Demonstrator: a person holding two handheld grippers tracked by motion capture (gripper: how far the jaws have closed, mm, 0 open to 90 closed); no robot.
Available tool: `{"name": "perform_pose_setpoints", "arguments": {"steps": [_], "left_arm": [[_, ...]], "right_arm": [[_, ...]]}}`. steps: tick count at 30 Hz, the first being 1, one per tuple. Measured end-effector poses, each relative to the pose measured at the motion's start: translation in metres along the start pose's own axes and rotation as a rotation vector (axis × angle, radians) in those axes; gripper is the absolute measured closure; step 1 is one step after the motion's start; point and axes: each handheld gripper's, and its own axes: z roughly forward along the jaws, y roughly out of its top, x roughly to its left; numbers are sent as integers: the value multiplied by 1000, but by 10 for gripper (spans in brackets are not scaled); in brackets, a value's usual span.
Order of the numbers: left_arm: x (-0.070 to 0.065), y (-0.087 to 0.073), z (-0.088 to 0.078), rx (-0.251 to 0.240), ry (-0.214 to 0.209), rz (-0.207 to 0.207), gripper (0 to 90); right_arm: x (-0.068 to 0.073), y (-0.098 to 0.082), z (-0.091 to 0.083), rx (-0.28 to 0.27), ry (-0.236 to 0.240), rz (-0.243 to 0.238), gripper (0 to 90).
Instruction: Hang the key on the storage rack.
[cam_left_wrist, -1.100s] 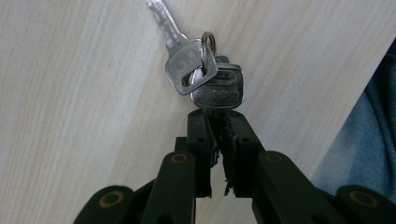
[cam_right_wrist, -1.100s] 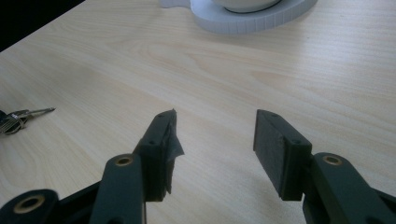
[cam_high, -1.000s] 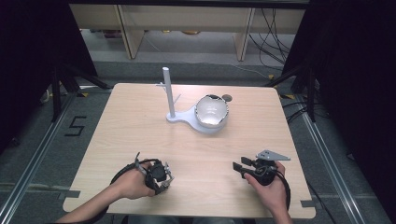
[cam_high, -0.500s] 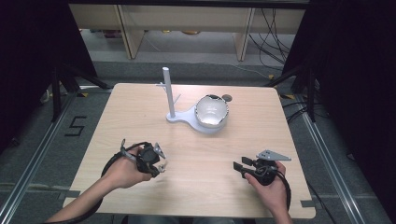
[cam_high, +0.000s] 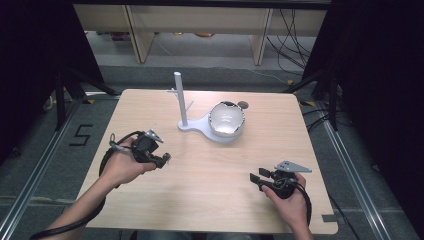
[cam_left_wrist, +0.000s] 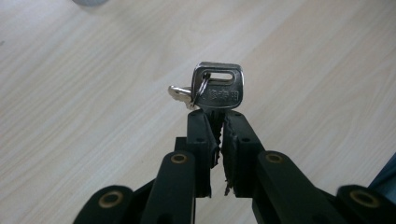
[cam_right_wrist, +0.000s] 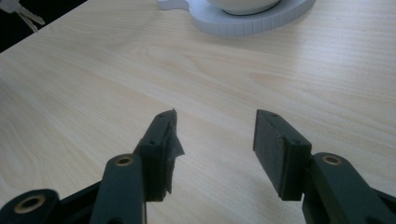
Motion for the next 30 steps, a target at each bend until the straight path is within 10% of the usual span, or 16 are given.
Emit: {"name": "perform_pose_setpoints", "arguments": {"steps": [11, 30], "left_arm": [[28, 4, -7, -62, -40, -119, 814], [79, 50, -25, -254, 89, -234, 814]], "right_arm": [[0, 0, 0, 4, -17, -10, 505], [0, 0, -2, 13, -17, 8, 506]]}}
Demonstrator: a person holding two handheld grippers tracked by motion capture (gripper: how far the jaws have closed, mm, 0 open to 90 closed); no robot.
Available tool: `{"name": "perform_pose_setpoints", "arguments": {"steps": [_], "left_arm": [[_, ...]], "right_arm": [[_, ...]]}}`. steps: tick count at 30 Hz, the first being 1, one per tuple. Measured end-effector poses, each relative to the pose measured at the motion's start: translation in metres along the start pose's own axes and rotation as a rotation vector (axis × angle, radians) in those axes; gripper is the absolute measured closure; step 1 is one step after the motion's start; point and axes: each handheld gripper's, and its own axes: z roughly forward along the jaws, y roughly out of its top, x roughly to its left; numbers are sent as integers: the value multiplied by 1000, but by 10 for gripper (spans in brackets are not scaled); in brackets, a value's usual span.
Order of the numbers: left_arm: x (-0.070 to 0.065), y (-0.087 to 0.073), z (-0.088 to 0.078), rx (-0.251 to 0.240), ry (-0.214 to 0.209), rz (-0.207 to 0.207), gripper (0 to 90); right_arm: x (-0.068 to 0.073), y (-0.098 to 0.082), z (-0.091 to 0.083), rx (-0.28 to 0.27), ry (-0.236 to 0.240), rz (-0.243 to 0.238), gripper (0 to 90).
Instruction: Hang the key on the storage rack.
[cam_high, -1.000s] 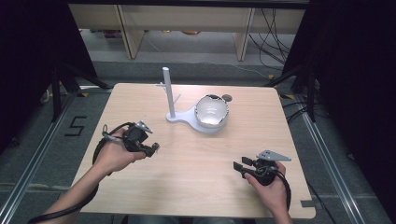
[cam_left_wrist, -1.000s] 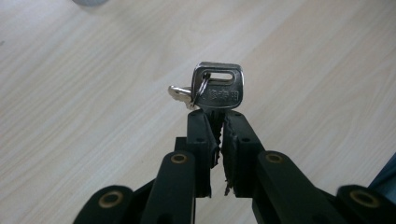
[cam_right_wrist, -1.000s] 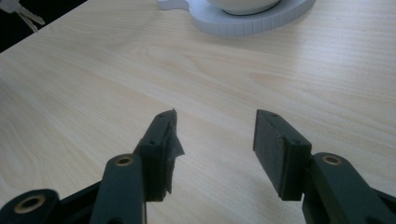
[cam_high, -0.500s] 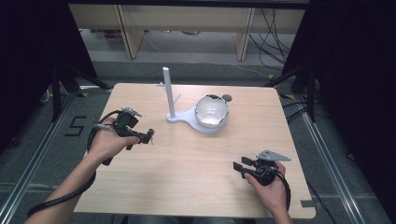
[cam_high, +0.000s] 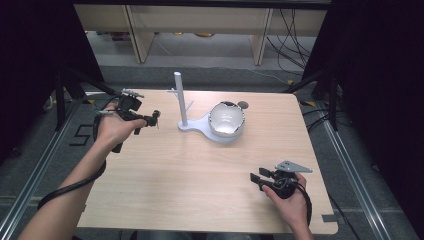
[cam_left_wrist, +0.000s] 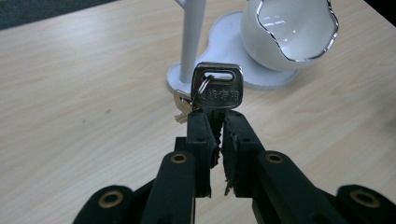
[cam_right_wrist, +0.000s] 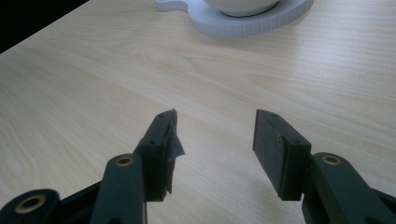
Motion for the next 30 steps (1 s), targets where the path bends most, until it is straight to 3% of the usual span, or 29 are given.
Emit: {"name": "perform_pose_setpoints", "arguments": {"steps": [5, 6, 7, 12, 13, 14, 15, 18, 30], "left_arm": [[4, 16, -2, -34, 25, 17, 814], [4, 18, -1, -39, 26, 18, 814], [4, 20, 0, -44, 28, 16, 814], [6, 32, 9, -51, 29, 15, 814], [6, 32, 9, -51, 29, 15, 814], [8, 36, 13, -53, 26, 9, 814], [8, 36, 13, -53, 26, 9, 814], [9, 43, 18, -62, 21, 6, 814], [12, 57, 18, -76, 36, 3, 813]], "right_arm": [[-1, 0, 1, -5, -4, -6, 506], [1, 0, 1, 1, -3, 17, 506], [0, 0, 1, -7, -4, -11, 506], [0, 0, 0, -9, 5, -11, 506], [0, 0, 2, -11, 26, 9, 506], [-2, 0, 1, -26, 0, -33, 505], [-2, 0, 1, -26, 0, -33, 505], [1, -1, 0, -15, 18, 38, 506], [0, -1, 2, -13, 18, 28, 505]]}}
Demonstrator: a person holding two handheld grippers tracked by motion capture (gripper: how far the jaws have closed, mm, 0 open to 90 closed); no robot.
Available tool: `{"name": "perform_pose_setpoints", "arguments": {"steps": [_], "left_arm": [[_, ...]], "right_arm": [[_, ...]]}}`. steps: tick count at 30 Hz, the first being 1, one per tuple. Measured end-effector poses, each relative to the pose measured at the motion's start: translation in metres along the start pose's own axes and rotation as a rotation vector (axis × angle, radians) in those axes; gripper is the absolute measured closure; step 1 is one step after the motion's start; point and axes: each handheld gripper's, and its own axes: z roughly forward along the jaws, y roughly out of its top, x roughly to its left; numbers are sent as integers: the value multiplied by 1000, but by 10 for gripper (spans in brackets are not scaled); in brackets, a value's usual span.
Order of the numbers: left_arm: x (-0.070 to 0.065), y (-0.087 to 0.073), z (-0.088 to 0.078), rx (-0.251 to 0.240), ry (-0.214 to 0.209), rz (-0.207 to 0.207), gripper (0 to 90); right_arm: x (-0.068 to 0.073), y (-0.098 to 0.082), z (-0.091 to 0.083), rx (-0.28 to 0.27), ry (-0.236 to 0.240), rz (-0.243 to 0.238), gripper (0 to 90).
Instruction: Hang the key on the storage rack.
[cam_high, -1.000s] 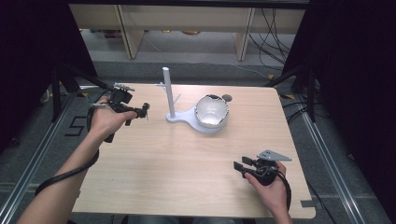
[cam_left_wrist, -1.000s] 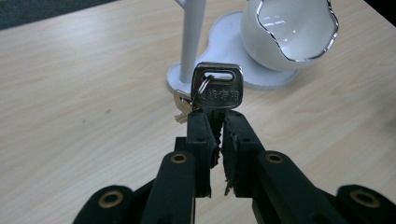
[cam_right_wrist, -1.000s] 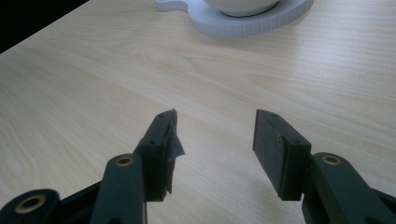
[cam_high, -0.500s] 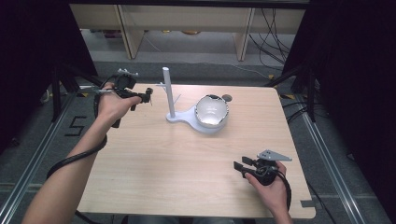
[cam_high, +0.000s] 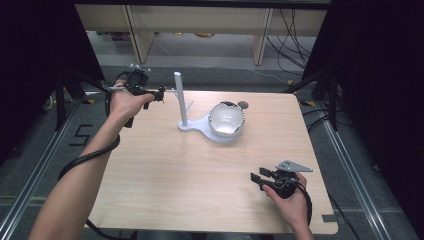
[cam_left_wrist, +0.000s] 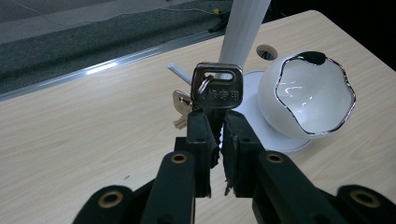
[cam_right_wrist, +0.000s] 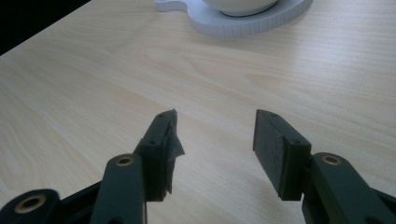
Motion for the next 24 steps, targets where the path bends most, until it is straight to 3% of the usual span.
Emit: {"name": "perform_pose_setpoints", "arguments": {"steps": [5, 6, 11, 17, 18, 24], "left_arm": [[-2, 3, 2, -5, -6, 2, 813], [-3, 3, 3, -8, -7, 10, 813], [-4, 5, 5, -10, -11, 15, 813], [-5, 5, 7, -4, -12, 15, 813], [-5, 5, 7, -4, -12, 15, 813], [-11, 3, 8, -4, -19, 51, 813]], "right_arm": [[1, 0, -1, 7, 7, 12, 506], [-2, 0, 0, -1, -3, -22, 506], [-3, 0, 0, -9, -10, -32, 505], [-2, 0, 0, 8, 5, -13, 506], [2, 0, -1, 16, -2, 30, 505], [0, 0, 0, 33, -11, 7, 506]]}}
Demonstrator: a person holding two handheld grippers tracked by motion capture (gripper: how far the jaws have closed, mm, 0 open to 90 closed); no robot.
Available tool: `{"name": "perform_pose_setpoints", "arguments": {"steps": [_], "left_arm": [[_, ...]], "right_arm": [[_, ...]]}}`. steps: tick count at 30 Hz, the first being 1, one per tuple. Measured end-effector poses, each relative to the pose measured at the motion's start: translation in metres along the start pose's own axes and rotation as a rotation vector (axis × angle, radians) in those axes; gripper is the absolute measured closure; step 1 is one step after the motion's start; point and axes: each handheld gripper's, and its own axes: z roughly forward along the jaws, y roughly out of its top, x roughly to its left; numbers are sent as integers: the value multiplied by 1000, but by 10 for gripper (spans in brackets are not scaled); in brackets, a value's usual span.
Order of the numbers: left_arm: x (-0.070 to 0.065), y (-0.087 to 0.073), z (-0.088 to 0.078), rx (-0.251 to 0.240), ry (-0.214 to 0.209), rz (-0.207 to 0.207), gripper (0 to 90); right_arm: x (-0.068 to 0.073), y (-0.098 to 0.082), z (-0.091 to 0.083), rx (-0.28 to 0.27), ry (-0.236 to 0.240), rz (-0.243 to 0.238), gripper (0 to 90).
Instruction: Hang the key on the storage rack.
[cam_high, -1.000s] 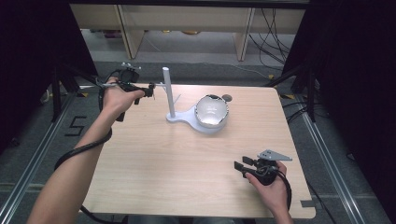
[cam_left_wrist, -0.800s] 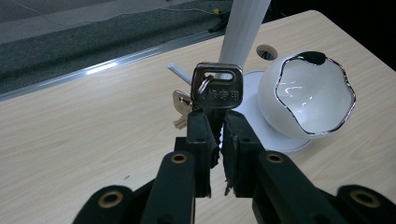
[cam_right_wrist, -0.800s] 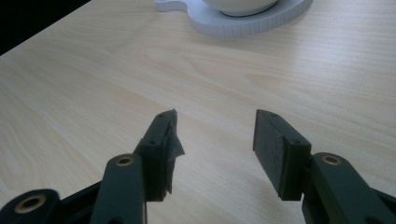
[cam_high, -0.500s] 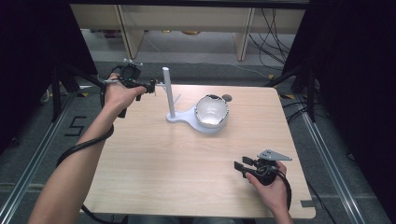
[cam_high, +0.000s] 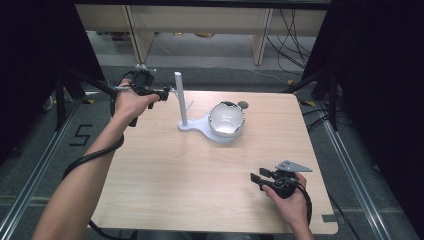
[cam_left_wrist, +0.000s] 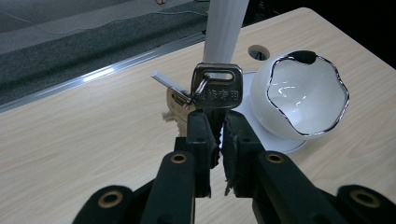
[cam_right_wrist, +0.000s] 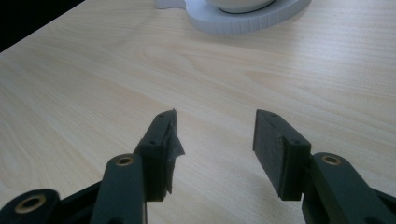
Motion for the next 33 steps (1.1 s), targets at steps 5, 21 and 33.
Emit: {"name": "perform_pose_setpoints", "arguments": {"steps": [5, 21, 33], "left_arm": [[-4, -2, 2, -16, -1, 0, 813], [-6, -11, 5, -17, -16, -9, 812], [-4, -21, 7, -34, -41, -18, 812]], "right_arm": [[0, 0, 0, 1, -3, -3, 506], [-3, 0, 1, -16, 1, -24, 506], [-3, 0, 1, -25, 2, -27, 507]]}}
